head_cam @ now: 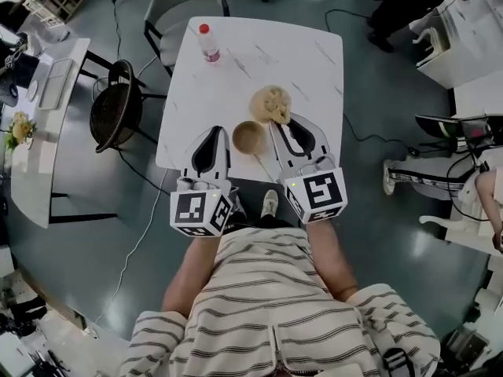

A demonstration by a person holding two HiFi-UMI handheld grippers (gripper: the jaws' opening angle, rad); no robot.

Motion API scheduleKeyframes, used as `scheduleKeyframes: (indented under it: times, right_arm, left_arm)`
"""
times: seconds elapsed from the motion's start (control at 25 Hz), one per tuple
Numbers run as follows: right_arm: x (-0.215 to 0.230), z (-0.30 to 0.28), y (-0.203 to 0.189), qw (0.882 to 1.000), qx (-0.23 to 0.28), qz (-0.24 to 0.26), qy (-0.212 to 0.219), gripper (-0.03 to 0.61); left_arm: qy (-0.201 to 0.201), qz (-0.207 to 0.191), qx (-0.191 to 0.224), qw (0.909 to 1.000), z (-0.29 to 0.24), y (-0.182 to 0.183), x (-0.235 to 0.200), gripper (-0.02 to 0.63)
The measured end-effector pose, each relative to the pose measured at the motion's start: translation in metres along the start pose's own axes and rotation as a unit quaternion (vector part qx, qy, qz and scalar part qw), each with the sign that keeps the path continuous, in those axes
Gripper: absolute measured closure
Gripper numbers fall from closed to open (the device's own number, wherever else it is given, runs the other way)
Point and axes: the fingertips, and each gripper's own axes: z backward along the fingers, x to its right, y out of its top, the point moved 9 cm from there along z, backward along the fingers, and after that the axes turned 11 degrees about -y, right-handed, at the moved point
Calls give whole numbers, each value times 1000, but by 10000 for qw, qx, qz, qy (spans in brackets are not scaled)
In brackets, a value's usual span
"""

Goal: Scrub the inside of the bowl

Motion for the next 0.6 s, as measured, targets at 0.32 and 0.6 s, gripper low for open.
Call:
scheduleKeyframes:
  times: [0.32, 0.6]
  right_arm:
    - [2, 19, 33, 9976, 638, -35, -264, 509]
    - [-4, 31, 53, 9951, 961, -45, -237, 509]
  left_arm:
    - [-13, -1021, 332, 9942, 8, 43, 30, 591]
    - [76, -1563, 525, 9863, 18, 64, 48, 597]
